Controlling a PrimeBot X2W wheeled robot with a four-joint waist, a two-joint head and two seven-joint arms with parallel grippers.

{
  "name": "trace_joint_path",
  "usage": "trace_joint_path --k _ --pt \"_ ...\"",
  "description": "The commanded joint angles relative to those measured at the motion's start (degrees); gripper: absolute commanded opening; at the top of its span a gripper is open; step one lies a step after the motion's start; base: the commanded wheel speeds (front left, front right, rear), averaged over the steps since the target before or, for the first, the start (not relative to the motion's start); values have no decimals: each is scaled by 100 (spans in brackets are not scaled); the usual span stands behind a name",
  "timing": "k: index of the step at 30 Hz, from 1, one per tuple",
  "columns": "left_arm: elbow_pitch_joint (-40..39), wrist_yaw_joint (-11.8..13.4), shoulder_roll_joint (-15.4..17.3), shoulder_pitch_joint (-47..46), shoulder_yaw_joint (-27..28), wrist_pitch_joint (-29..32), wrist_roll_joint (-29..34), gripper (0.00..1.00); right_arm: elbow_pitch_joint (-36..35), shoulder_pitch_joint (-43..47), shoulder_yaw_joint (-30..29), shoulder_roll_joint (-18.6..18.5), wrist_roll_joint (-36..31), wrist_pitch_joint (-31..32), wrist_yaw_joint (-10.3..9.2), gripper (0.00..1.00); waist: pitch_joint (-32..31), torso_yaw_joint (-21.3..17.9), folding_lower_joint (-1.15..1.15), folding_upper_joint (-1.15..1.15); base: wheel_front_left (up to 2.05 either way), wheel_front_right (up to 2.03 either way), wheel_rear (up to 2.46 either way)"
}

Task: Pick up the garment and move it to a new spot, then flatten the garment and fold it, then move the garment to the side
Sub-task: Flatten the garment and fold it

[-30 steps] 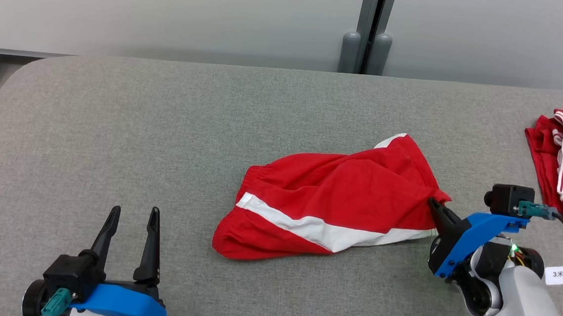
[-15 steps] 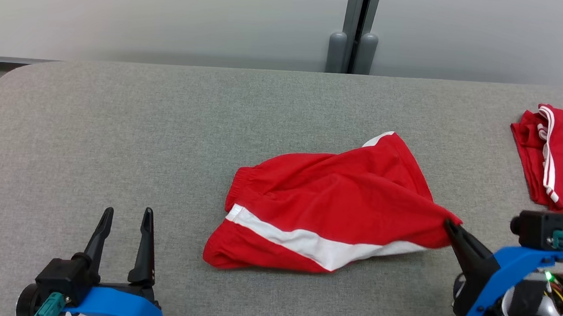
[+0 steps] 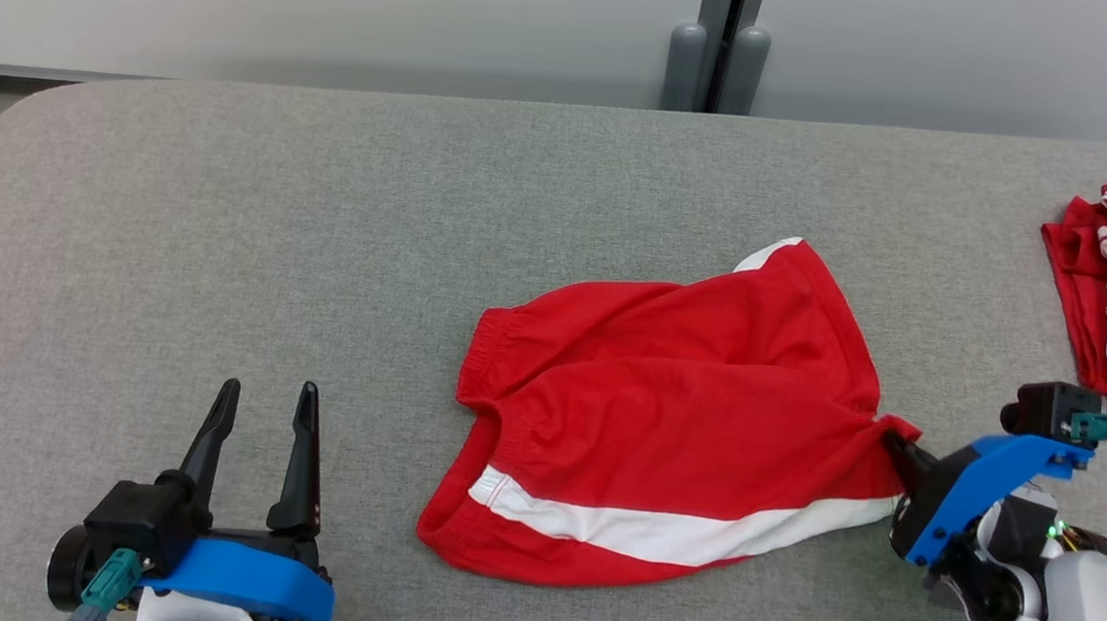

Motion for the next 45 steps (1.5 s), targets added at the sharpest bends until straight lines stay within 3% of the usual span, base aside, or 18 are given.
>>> trace_joint_path --k 1,5,6,7,11,18,26,31,38,45 --pt "14 -31 -5 -102 -26 -27 10 100 285 -282 38 4 -7 -175 3 0 54 91 -1 -1 0 0 0" --pt "90 -50 -29 -150 -72 -55 -10 100 1131 -810 212 3 -36 -596 3 0 90 208 -1 -1 0 0 0" --pt "109 -48 -34 -154 -73 -66 -21 100 1260 -934 233 -3 -33 -731 3 9 88 227 -1 -1 0 0 0" --pt "129 -53 -34 -153 -78 -73 -28 100 1386 -1031 236 -9 -51 -877 3 100 81 245 -1 -1 0 0 0" --pt "197 -33 -22 -124 -63 -95 -54 100 1714 -1230 358 -7 -201 -1336 2 100 16 264 -1 -1 0 0 0" --pt "245 31 2 37 6 -146 -104 100 1367 -829 422 -124 -492 -2061 3 100 -215 96 -1 -1 0 0 0" --pt "234 54 31 203 33 -191 -155 100 127 162 498 -328 -859 -2920 2 100 -415 -165 -1 -1 0 0 0" --pt "256 41 25 274 -3 -222 -165 100 -641 829 420 -217 -1082 -3342 3 100 -524 -255 -1 -1 0 0 0" --pt "272 9 11 361 -65 -259 -129 100 -1523 1558 437 -51 -1308 -3396 2 100 -653 -290 -1 -1 0 0 0" --pt "227 41 38 483 -53 -290 -92 100 -1926 1958 352 2 -1202 -3168 2 100 -753 -320 -1 -1 0 0 0"
